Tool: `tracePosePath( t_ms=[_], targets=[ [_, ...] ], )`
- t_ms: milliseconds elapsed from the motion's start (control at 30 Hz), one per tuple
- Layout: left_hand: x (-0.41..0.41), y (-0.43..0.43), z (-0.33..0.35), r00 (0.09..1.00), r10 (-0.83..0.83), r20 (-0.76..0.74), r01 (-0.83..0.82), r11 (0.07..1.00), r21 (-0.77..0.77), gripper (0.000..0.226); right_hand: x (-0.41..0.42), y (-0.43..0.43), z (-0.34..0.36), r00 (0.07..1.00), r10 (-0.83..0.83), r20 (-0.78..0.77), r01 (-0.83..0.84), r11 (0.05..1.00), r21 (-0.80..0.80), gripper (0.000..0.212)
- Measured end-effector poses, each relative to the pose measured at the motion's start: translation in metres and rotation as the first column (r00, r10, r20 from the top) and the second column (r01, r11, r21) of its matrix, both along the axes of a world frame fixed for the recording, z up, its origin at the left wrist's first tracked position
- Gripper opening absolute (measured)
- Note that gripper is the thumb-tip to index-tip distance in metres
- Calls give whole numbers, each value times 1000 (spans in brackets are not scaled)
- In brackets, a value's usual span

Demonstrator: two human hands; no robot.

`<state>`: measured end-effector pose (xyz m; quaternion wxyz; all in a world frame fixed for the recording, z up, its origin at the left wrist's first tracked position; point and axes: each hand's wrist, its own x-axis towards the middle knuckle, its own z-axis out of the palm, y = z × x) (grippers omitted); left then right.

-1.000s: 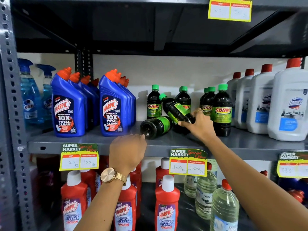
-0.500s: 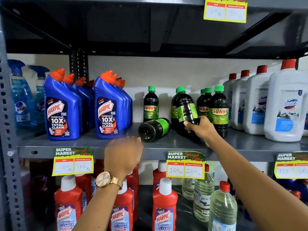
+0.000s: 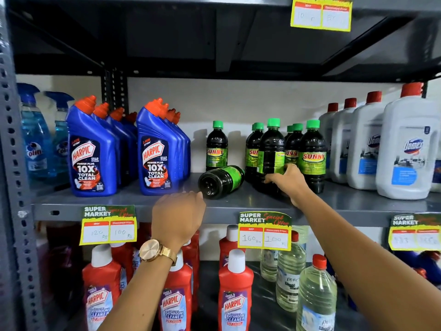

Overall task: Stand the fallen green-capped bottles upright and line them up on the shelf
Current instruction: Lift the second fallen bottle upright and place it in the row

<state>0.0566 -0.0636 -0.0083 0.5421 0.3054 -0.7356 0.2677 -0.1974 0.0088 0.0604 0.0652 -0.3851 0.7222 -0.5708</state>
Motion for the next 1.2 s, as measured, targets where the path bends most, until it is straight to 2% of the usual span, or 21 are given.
tracePosePath(
  t_ms=[133,200,233,300,367,467,533,667,700,867,933,1000,1067,1100,1200],
  targets=[
    [1,1,1,1000,-4,11,4,1000,14,45,4,-5,0,969,-141,-205,160,984,78,94],
    [0,1,0,1000,3,13,-4,1000,14,45,7,-7,2,963,-151,-224,177,979,103,102],
    [0,1,1,1000,5,14,-5,1000,13,45,7,-8,3,976,-123,-177,143,984,106,98],
    [0,1,1,1000,3,14,-3,1000,12,44,3,-7,2,997,-47,-69,53,996,78,77],
    [0,0,0,1000,0,9,0,1000,8,45,1,-5,1,998,-19,-64,22,998,52,64],
    [0,0,0,1000,0,10,0,1000,4,45,4,-5,0,985,-56,-166,67,996,62,85],
    [0,-1,-1,1000,0,9,0,1000,4,45,8,-6,0,983,-50,-179,61,997,56,93],
    [0,-2,-1,1000,-2,3,2,1000,-4,46,3,-5,-1,996,12,-89,-14,1000,-17,62],
    [-1,-2,-1,1000,-4,0,4,1000,-7,45,1,-4,-1,995,-2,-97,0,1000,-25,61],
    [-1,-2,-1,1000,2,-4,-2,1000,-22,43,7,-6,-1,958,-141,-250,161,985,63,100],
    [-1,-2,0,1000,-1,-7,1,1000,-23,43,7,-6,0,981,-83,-177,91,995,37,95],
    [-1,-1,0,1000,-3,-7,3,1000,-28,43,2,-5,0,998,-6,-65,6,1000,-11,75],
    [-1,-1,-1,1000,0,-7,0,1000,-20,43,-2,-4,-2,999,10,-50,-10,1000,-13,62],
    [-1,-1,-1,1000,1,-7,-1,1000,-15,44,-2,-5,-3,998,-2,-61,1,1000,-8,64],
    [-1,-1,0,1000,5,-3,-5,1000,-7,44,3,-7,-3,986,-69,-154,75,997,35,88]
  ],
)
